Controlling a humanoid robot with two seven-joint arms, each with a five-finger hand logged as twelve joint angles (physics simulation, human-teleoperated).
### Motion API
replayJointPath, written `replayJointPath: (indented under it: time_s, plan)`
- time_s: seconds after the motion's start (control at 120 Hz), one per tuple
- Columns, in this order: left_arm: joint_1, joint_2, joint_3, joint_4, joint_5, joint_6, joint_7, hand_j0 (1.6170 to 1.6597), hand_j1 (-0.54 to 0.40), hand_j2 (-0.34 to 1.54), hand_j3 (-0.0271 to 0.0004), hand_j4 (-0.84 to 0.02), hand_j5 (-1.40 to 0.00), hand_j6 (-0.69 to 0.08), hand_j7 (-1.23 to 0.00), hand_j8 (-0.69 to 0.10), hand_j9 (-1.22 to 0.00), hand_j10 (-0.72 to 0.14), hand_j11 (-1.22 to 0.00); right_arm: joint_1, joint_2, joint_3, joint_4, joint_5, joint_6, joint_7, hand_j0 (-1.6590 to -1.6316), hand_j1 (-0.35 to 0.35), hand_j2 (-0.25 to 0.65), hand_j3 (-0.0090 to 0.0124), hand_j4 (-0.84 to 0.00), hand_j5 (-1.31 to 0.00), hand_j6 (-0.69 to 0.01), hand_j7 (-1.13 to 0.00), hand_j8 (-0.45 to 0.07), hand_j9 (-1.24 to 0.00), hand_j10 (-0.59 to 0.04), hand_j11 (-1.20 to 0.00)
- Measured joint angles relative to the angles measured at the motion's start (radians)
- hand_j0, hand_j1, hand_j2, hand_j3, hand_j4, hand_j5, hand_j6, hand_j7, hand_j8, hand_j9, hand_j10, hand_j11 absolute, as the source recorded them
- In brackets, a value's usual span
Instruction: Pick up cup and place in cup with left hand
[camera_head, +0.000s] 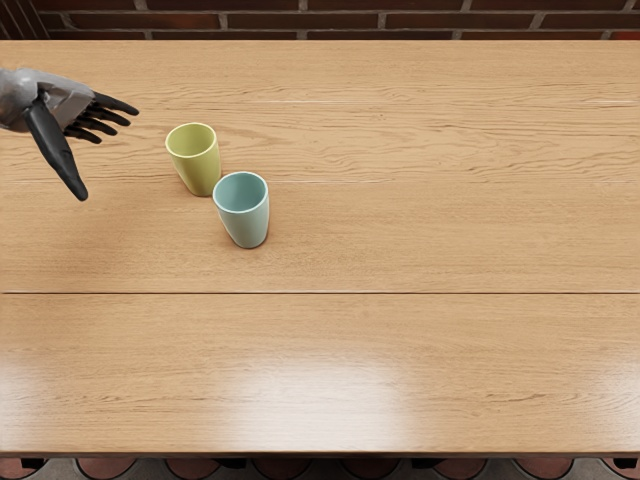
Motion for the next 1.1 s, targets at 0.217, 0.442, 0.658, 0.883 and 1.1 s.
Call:
replayJointPath:
  time_s: [0.217, 0.442, 0.658, 0.883, 1.1]
  plan:
    - [-0.001, -0.010, -0.005, 0.001, 0.010, 0.000, -0.001, 1.6581, 0.338, 0.00, 0.0000, -0.010, -0.01, -0.010, -0.01, -0.010, -0.01, -0.010, -0.01, 0.000, 0.000, 0.000, -0.001, 0.000, 0.000, 0.000, -1.6581, -0.334, -0.003, 0.0000, -0.012, -0.02, -0.012, -0.02, -0.012, -0.02, -0.012, -0.02]
    - [-0.007, -0.120, -0.142, 0.124, 0.196, 0.000, 0.025, 1.6581, 0.339, 0.00, 0.0000, -0.009, -0.01, -0.009, -0.01, -0.009, -0.01, -0.009, -0.01, 0.000, 0.000, 0.000, -0.001, 0.000, 0.000, 0.000, -1.6581, -0.335, -0.003, 0.0000, -0.012, -0.02, -0.012, -0.02, -0.012, -0.02, -0.012, -0.02]
    - [-0.016, -0.284, -0.248, 0.077, 0.218, 0.057, 0.099, 1.6581, 0.339, 0.00, 0.0000, -0.009, -0.01, -0.009, -0.01, -0.009, -0.01, -0.009, -0.01, 0.000, 0.000, 0.000, -0.001, 0.000, 0.000, 0.000, -1.6581, -0.335, -0.002, 0.0000, -0.012, -0.02, -0.012, -0.02, -0.012, -0.02, -0.012, -0.02]
    - [0.003, -0.334, -0.316, -0.017, 0.162, 0.328, 0.257, 1.6581, 0.338, 0.00, 0.0000, -0.009, -0.01, -0.010, -0.01, -0.010, -0.01, -0.009, -0.01, 0.000, 0.000, 0.000, -0.001, 0.000, 0.000, 0.000, -1.6581, -0.334, -0.003, 0.0000, -0.013, -0.02, -0.013, -0.02, -0.013, -0.02, -0.012, -0.02]
    - [0.076, -0.370, -0.352, -0.072, 0.123, 0.557, 0.331, 1.6581, 0.331, 0.00, 0.0000, -0.016, -0.02, -0.016, -0.02, -0.016, -0.02, -0.015, -0.02, 0.000, 0.000, 0.000, -0.001, 0.000, 0.000, 0.000, -1.6581, -0.335, -0.002, 0.0000, -0.012, -0.02, -0.012, -0.02, -0.012, -0.02, -0.012, -0.02]
